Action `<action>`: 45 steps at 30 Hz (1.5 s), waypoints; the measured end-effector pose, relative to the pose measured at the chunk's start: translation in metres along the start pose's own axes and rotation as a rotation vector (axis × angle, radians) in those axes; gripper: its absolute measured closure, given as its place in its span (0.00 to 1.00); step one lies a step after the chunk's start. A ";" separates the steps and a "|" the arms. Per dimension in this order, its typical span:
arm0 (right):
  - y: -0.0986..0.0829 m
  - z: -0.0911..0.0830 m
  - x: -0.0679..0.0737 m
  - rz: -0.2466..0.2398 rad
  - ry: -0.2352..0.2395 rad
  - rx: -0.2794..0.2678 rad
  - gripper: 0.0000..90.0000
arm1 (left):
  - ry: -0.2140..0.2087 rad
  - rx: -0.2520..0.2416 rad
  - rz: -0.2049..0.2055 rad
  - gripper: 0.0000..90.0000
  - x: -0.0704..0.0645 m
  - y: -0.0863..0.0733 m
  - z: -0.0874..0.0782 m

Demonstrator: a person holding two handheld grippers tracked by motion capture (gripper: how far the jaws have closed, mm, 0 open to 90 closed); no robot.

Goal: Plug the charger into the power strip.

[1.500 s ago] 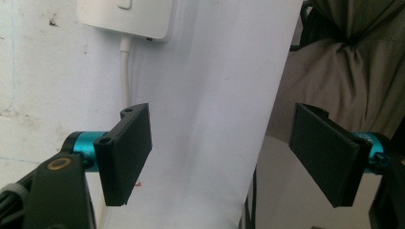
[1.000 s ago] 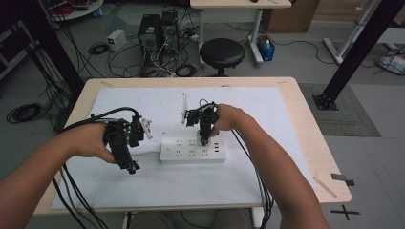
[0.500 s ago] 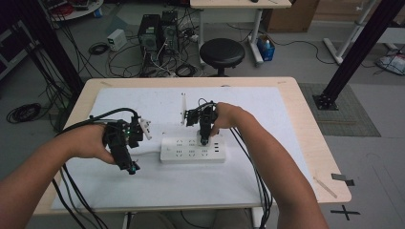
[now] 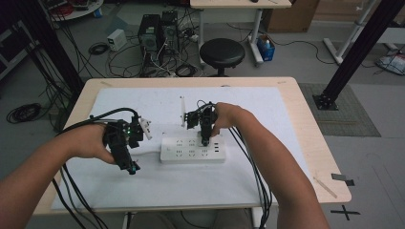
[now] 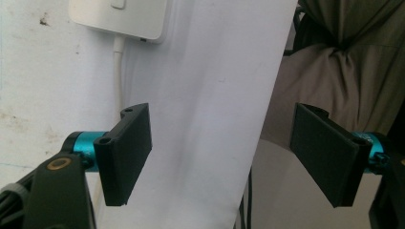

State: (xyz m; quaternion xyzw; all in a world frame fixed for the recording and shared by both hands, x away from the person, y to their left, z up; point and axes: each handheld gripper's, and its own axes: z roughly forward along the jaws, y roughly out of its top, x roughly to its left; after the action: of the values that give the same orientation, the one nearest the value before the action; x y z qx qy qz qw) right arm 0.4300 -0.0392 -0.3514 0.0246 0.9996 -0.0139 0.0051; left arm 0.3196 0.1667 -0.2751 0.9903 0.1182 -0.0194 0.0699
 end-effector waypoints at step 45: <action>-0.006 0.011 0.002 0.005 -0.001 -0.058 0.69 | -0.016 0.000 -0.006 0.25 0.007 0.004 0.010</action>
State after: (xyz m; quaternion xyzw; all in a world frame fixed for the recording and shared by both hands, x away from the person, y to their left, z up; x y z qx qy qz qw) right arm 0.4276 -0.0457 -0.3624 0.0271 0.9995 0.0152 0.0065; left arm 0.3270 0.1627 -0.2849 0.9898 0.1206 -0.0277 0.0710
